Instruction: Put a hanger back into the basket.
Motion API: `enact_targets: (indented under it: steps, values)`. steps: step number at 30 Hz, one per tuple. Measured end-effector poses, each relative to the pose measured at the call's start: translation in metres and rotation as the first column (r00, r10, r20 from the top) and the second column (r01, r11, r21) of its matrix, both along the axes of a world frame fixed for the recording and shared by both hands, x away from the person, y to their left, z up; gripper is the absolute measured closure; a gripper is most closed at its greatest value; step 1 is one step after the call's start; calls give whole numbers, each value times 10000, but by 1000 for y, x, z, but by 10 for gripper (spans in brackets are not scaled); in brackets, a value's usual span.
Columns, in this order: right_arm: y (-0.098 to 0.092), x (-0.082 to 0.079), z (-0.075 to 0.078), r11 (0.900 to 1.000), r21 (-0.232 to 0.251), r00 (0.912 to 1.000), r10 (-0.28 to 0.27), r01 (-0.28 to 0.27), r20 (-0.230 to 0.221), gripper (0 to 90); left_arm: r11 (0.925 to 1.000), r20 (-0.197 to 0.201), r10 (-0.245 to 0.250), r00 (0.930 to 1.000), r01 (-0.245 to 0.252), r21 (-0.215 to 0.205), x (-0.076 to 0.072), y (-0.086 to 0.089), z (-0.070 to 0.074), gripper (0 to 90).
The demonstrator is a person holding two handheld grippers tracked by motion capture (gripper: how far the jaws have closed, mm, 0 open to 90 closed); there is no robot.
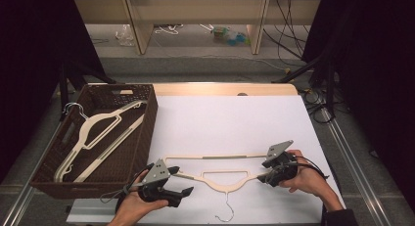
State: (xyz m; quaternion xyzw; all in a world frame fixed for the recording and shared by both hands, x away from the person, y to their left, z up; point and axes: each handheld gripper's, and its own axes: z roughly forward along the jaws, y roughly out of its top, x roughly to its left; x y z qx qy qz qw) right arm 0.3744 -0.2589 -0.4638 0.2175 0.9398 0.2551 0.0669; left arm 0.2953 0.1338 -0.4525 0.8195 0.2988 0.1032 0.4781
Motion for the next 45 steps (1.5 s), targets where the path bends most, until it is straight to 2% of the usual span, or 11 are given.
enact_targets:
  steps: [4,10,16,21,24,29,37,41,42,43,45]
  values:
    - [6,3,-3,9975,-505,9984,481,-495,-284,469,10000,-30,-37,10000,37,20,0,0,0,194]
    - [11,0,1,9940,-918,9968,535,-588,-588,586,9999,74,-53,10000,52,129,1,1,1,198]
    - [18,-8,5,9819,-1738,9945,611,-753,-854,674,10000,-20,-46,10000,46,3,0,1,1,200]
    - [20,-13,7,9633,-2130,9842,1438,-1631,-1033,696,9999,38,-97,9999,97,69,0,3,2,201]
    - [23,-16,8,9448,-2425,9735,1973,-2204,-1159,712,9999,123,-121,9999,120,43,0,2,1,201]
    - [26,-19,9,9271,-2716,9651,2352,-2584,-1153,725,10000,56,-77,10000,77,22,0,2,1,203]
    - [34,-26,11,8794,-3302,9392,3160,-3430,-1342,765,9999,23,74,10000,-74,76,-2,2,2,205]
    - [35,-26,11,8820,-3324,9422,3020,-3339,-1451,766,9996,192,-166,9997,161,251,1,4,2,206]
    - [35,-26,11,8775,-3336,9383,3113,-3446,-1504,766,9997,148,-100,9998,97,219,1,4,2,206]
    - [35,-27,11,8790,-3463,9445,2954,-3277,-1440,764,9999,52,-30,10000,29,166,0,4,2,206]
    - [36,-27,11,8722,-3474,9387,3142,-3445,-1420,761,9999,80,-42,10000,41,162,0,3,1,205]
